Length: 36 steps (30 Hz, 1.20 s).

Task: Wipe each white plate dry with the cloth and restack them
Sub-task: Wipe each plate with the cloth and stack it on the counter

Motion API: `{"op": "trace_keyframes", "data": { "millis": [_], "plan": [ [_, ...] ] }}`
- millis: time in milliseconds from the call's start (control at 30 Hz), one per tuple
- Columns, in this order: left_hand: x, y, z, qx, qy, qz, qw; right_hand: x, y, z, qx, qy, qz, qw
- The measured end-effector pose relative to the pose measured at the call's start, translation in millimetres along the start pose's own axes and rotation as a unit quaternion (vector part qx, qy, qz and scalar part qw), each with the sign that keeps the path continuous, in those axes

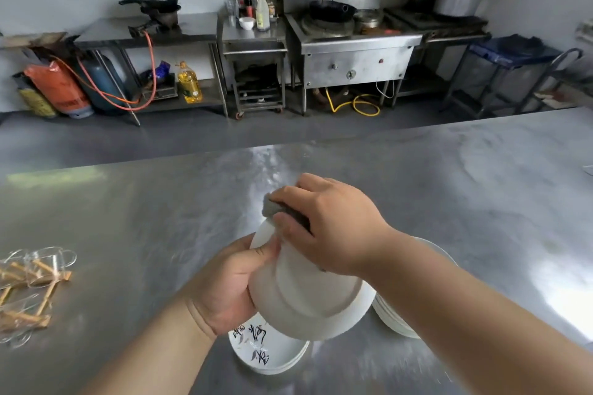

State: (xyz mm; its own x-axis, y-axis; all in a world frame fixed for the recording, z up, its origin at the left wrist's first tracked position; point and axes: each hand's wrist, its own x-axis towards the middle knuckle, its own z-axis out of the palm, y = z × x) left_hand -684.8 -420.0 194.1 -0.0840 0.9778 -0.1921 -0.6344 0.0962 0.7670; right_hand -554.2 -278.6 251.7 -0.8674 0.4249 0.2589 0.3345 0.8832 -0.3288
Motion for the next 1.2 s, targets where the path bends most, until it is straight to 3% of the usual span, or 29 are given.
{"op": "trace_keyframes", "data": {
  "millis": [100,200,300,367,433,533,667,767,867,967,1067,1133,1200],
  "plan": [
    [3.3,-9.5,5.5,-0.030,-0.005,0.053,0.998,-4.8,9.8,4.1,0.030,0.048,0.025,0.998],
    [3.7,-17.8,-0.7,-0.064,0.013,0.079,0.995,-33.8,15.4,30.9,0.119,0.111,0.139,0.977],
    [4.0,-32.5,-6.4,-0.068,0.053,0.051,0.995,-56.6,13.4,58.9,0.173,0.089,0.233,0.953],
    [6.1,-42.8,-4.5,-0.050,0.068,0.034,0.996,-48.6,22.0,56.7,0.130,0.063,0.209,0.967],
    [9.6,-44.3,-1.8,-0.034,0.059,0.035,0.997,-30.7,33.8,42.1,0.108,0.051,0.129,0.984],
    [15.6,-29.7,-0.6,-0.059,0.053,0.052,0.996,-17.2,47.3,27.7,0.162,0.089,0.069,0.980],
    [18.8,-20.1,4.8,-0.092,0.094,0.083,0.988,-42.1,28.8,56.5,0.295,0.182,0.207,0.915],
    [14.4,-28.4,16.1,-0.075,0.096,0.086,0.989,-53.3,20.7,73.0,0.352,0.241,0.257,0.867],
    [8.6,-18.5,17.9,-0.095,0.057,0.061,0.992,-35.9,38.0,48.5,0.318,0.219,0.220,0.896],
    [9.1,-0.6,8.4,-0.105,0.045,0.038,0.993,-13.5,49.1,13.8,0.246,0.115,0.109,0.956],
    [13.7,1.8,5.2,-0.088,0.060,0.028,0.994,2.6,50.2,-2.3,0.173,0.010,0.055,0.983],
    [18.5,-0.2,4.6,-0.094,0.067,0.036,0.993,-0.2,44.1,6.9,0.187,0.042,0.084,0.978],
    [23.0,-3.1,6.8,-0.104,0.085,0.047,0.990,-17.0,26.9,31.9,0.252,0.140,0.177,0.941]
  ]
}}
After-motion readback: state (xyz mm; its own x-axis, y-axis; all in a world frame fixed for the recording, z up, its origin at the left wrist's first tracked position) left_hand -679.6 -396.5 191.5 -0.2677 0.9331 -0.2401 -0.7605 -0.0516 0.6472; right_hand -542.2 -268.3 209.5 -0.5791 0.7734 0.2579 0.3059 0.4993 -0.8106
